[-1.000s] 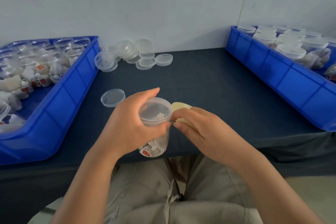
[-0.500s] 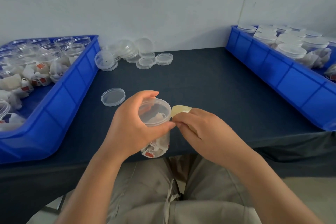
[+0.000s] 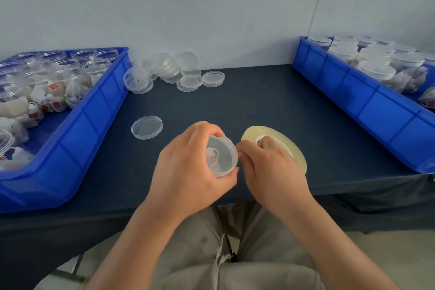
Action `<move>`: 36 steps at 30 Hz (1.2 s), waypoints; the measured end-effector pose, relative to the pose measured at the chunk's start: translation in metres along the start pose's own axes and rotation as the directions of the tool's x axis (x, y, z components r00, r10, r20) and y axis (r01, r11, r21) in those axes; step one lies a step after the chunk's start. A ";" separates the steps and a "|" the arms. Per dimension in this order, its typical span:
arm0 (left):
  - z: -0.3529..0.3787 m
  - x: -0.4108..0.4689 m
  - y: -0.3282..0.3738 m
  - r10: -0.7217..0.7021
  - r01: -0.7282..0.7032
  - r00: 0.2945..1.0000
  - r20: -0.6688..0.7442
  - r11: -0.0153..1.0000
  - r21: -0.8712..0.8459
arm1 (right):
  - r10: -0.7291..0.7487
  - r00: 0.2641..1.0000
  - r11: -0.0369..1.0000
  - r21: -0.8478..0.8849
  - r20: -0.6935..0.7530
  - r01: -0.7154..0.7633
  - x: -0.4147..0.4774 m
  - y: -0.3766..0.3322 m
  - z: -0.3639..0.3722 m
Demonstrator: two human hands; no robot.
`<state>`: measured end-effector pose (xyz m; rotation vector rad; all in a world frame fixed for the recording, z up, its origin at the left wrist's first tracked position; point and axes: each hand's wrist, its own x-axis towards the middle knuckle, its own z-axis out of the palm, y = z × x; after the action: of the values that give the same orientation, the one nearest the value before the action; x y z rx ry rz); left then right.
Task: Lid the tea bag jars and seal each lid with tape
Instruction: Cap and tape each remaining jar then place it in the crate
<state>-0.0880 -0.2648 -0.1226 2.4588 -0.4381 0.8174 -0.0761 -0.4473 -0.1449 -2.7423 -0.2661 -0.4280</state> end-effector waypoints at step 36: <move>-0.016 -0.002 -0.026 -0.398 0.460 0.888 0.232 0.750 -0.475 | -0.092 0.986 0.974 -0.194 0.136 0.117 0.028 0.063 0.049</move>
<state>-0.0856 -0.2341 -0.1221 1.9757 -0.0911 0.3013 -0.0226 -0.4832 -0.1991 -2.9697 -0.4229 -0.3247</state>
